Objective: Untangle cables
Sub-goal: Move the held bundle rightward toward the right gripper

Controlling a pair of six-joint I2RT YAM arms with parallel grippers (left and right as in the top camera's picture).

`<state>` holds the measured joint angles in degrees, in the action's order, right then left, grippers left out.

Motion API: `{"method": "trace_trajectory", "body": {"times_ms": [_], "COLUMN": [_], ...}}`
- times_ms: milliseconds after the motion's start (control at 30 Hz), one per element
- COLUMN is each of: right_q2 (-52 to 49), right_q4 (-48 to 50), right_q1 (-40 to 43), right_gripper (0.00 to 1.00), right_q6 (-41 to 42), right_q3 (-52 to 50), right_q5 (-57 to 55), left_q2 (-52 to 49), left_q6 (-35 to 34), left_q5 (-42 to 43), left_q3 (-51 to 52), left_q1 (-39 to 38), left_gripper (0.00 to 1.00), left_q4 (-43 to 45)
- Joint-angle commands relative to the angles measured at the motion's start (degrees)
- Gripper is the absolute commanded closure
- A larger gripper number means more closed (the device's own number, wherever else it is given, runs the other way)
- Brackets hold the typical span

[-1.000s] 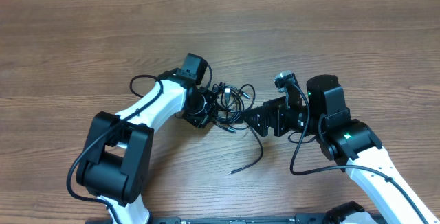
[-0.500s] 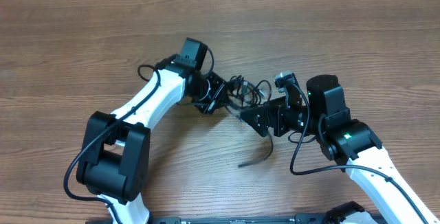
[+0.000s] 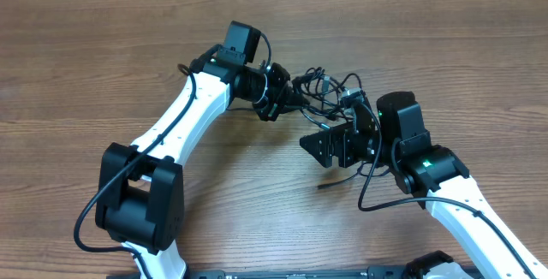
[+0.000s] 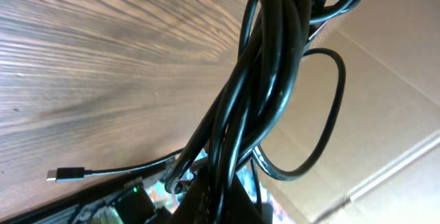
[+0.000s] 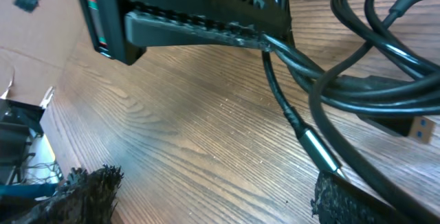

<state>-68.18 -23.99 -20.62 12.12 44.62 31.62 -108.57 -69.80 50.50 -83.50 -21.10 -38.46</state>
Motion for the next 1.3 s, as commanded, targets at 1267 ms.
{"method": "trace_trajectory", "body": {"times_ms": [1267], "right_q2": [-0.11], "right_q4": [6.34], "right_q1": [0.07], "right_gripper": [0.1], "right_q6": [-0.68], "right_q3": [0.76], "right_q5": [3.82], "left_q2": [-0.26], "left_q6": [2.56], "left_q5": [26.36], "left_q3": [-1.84], "left_q1": [-0.28], "left_gripper": [0.96], "left_q4": [2.99]}}
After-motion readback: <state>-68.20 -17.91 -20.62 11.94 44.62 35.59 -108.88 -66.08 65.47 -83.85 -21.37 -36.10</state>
